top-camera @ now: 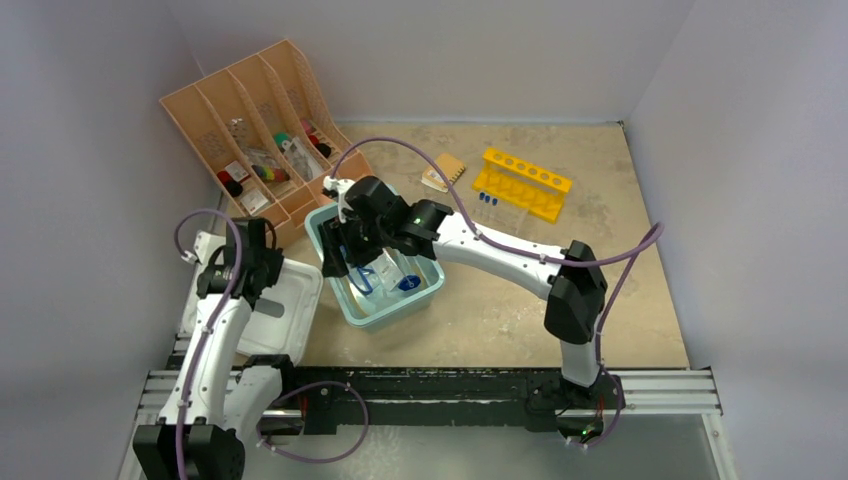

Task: Organize the chemistry lab equipment

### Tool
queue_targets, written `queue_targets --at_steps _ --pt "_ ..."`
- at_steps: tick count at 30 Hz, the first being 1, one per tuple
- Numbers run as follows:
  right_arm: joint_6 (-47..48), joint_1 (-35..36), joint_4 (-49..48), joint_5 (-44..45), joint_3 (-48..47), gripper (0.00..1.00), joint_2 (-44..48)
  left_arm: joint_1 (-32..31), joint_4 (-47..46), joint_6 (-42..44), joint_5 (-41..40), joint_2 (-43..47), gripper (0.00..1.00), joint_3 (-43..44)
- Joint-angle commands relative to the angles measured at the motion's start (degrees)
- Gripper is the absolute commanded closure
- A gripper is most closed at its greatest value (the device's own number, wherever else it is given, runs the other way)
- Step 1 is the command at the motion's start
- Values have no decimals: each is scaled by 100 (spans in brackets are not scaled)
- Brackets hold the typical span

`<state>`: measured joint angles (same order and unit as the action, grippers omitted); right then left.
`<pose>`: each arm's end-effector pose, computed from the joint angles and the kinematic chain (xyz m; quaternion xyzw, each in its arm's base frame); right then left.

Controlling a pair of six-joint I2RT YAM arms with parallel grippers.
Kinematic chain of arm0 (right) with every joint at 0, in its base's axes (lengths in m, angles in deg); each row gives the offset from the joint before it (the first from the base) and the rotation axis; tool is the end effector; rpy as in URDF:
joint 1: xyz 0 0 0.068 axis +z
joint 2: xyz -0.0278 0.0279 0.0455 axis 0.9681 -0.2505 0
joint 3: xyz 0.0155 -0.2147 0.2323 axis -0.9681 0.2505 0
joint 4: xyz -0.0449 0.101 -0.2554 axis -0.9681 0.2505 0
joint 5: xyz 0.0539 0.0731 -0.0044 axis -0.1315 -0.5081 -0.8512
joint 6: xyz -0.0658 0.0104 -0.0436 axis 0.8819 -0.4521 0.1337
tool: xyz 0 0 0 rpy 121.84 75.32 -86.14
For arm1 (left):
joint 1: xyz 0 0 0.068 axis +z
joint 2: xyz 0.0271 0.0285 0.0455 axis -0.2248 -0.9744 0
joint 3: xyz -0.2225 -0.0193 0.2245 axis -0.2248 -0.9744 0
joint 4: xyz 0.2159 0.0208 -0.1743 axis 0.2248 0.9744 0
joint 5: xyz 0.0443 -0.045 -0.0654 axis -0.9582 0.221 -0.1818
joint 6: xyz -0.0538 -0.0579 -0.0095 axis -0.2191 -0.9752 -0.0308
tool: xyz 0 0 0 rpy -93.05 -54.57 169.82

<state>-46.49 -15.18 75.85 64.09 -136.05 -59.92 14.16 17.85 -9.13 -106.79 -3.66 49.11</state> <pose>0.2401 0.4481 0.3557 -0.2856 0.8209 0.4008 0.2897 0.1760 0.0254 0.2660 -0.6121 0.7060 -0.0689 0.3495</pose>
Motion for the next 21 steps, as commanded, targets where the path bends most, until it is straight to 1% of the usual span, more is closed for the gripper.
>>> queue_targets --at_steps 1,10,21 --pt "123 104 -114 -211 -438 33 -75 32 151 -100 30 282 100 406" --pt "286 189 -27 -513 -918 35 -420 32 617 -106 273 921 100 550" --pt "376 216 202 -826 -1198 35 -666 32 933 -61 437 1281 100 854"
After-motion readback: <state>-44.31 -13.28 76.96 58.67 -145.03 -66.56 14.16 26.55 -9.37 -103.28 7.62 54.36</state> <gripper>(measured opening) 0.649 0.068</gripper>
